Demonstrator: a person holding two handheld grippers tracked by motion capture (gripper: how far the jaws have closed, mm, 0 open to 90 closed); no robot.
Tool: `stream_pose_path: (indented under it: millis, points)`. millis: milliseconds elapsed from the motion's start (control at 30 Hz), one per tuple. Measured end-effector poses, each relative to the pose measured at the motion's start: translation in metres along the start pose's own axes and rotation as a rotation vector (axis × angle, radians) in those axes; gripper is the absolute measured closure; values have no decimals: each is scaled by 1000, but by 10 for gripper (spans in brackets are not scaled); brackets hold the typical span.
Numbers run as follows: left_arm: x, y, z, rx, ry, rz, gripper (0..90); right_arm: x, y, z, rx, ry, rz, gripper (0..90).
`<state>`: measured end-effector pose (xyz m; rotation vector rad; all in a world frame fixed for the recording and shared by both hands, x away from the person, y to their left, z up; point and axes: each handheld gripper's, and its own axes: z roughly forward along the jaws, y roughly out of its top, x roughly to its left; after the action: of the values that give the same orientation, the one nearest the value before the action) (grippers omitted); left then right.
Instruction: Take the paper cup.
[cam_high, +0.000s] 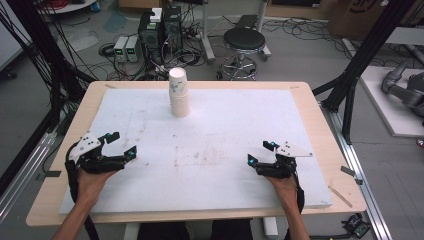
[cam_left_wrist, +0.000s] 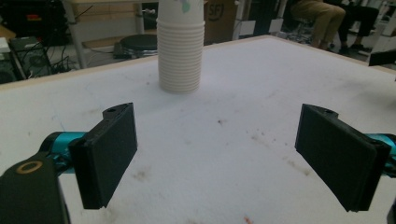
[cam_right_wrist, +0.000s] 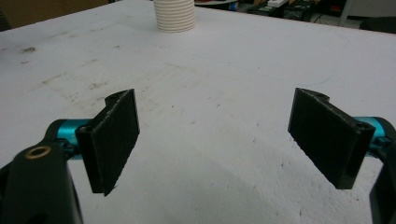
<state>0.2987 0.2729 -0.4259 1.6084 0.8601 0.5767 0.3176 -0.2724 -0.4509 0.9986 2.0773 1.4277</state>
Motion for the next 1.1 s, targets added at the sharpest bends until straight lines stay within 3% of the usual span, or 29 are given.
stream_pose_path:
  millis: [200,233,267,300,400,700,767,1100]
  points:
    - [12,38,8,-7,-63,34,129,0,0,0,-3,-1,-5,166]
    - [12,38,8,-7,-63,34,129,0,0,0,-3,-1,-5,166]
    - [17,49,12,-18,-78,41,129,0,0,0,-1,1,-2,166]
    - [17,49,12,-18,-78,41,129,0,0,0,-1,1,-2,166]
    - [28,69,21,-28,-106,61,129,0,0,0,3,4,0,166]
    - [44,102,38,-33,-160,65,123,1,0,0,2,0,-3,166]
    - [48,114,46,-29,-191,72,121,1,0,0,3,0,0,166]
    - [66,150,78,-15,-256,92,117,0,0,1,10,8,-1,166]
